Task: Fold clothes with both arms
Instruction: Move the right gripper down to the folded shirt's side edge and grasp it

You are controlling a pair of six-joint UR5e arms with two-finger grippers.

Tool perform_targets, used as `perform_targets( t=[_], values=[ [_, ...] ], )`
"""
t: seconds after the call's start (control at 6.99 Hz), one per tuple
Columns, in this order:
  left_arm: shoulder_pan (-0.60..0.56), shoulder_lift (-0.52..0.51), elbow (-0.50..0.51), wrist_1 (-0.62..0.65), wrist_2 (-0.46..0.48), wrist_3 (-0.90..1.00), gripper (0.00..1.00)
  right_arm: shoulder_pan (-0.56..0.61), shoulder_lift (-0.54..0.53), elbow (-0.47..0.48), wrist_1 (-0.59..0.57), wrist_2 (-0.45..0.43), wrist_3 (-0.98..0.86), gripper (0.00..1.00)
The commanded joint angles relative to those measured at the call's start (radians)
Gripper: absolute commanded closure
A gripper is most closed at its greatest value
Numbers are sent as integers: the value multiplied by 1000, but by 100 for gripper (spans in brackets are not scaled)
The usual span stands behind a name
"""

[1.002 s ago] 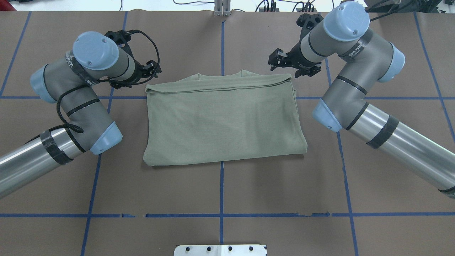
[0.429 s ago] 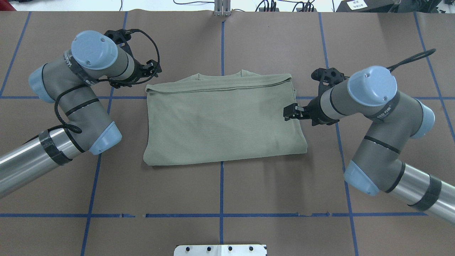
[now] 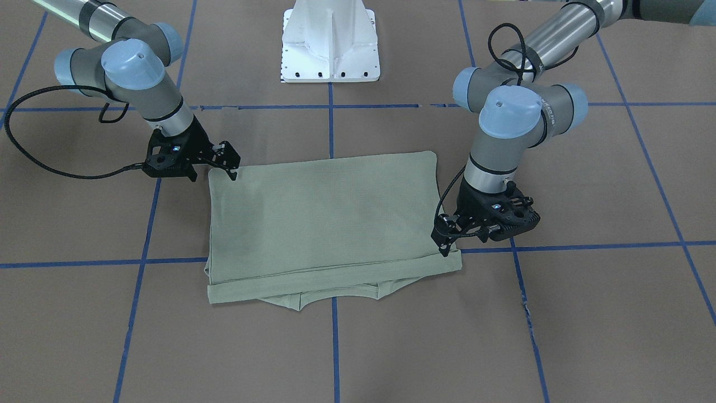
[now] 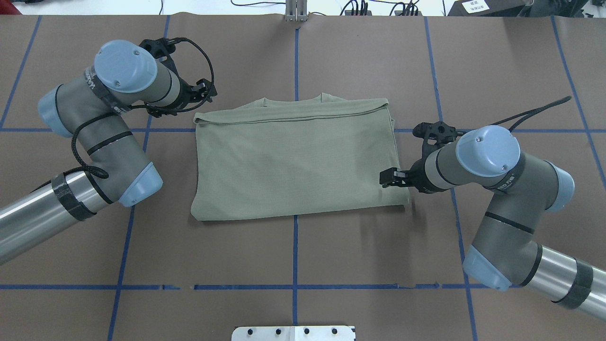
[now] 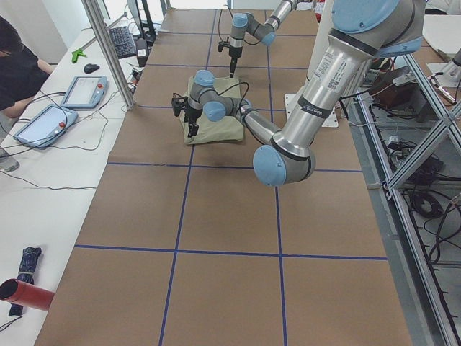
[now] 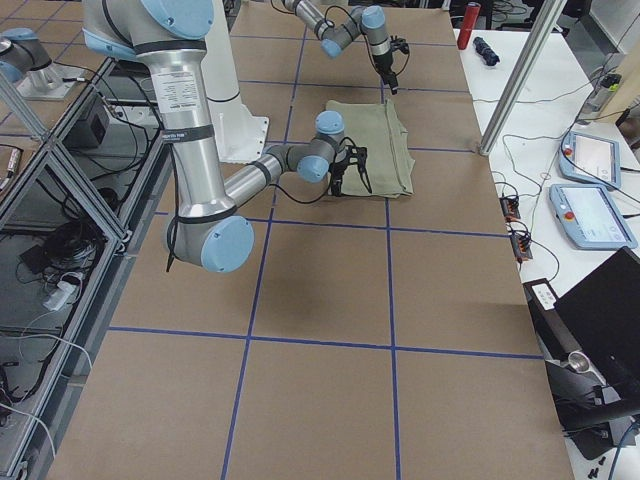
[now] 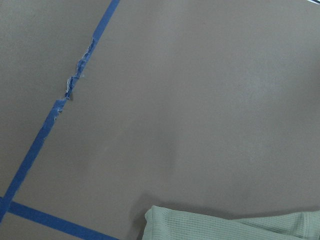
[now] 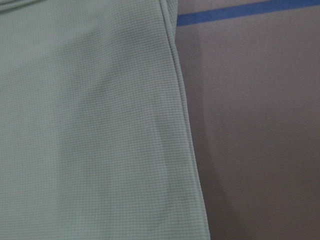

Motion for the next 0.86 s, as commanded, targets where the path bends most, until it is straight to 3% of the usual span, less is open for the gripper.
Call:
perform_targets(
  t=[0.0, 0.14, 0.29, 0.43, 0.72],
  values=[
    [0, 2, -6, 1, 1, 0, 0, -13, 4, -12, 0, -4, 0, 6],
    [-1, 2, -6, 2, 1, 0, 0, -13, 2, -14, -2, -4, 0, 42],
    [0, 3, -6, 2, 1, 0, 0, -11, -1, -14, 0, -4, -6, 91],
    [0, 5, -2, 2, 1, 0, 0, -11, 4, -12, 0, -4, -7, 100],
    [0, 5, -2, 0, 3, 1, 0, -13, 5, -12, 0, -4, -1, 100]
  ],
)
